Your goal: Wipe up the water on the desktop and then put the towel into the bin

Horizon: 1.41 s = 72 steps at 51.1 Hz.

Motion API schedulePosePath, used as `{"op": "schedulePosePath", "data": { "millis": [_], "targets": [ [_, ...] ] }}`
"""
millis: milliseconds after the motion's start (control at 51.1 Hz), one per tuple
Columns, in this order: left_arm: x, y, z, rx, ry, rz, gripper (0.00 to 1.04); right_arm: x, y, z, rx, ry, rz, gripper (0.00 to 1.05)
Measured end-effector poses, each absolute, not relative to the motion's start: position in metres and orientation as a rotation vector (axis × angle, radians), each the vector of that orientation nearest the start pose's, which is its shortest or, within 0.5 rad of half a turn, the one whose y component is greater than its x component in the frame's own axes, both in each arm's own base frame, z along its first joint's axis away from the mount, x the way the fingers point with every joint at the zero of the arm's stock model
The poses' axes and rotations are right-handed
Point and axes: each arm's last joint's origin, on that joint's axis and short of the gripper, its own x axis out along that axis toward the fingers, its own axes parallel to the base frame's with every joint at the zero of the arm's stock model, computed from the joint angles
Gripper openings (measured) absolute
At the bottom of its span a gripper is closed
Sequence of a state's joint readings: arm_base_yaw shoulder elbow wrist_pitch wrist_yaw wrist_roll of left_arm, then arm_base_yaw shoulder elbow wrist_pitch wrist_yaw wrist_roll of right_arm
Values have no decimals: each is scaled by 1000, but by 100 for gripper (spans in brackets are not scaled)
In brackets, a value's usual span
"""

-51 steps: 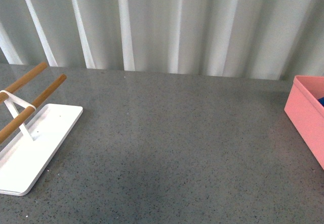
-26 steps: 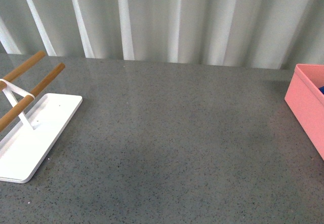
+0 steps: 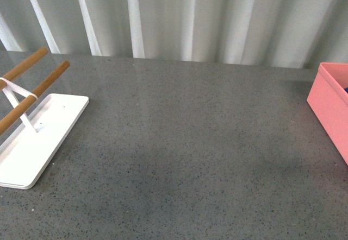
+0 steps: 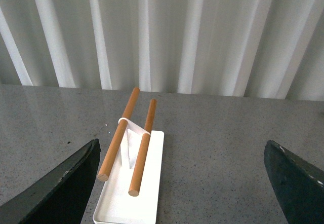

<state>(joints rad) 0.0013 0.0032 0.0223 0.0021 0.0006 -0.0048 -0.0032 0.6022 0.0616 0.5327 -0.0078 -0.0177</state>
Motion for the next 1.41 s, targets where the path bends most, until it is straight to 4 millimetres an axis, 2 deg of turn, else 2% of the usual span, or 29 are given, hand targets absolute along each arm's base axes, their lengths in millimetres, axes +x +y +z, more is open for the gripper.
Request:
{"op": "schedulePosePath", "data": {
  "millis": [215,1194,1409],
  "targets": [
    [96,0,171,-5,-21,0,98,132,0,172,-17,-1,2,3],
    [96,0,171,-5,-21,1,98,108,0,175,-11,-28,1,3],
    [96,0,171,-5,-21,1,98,96,0,172,-11,-24,-2,3]
  ]
}}
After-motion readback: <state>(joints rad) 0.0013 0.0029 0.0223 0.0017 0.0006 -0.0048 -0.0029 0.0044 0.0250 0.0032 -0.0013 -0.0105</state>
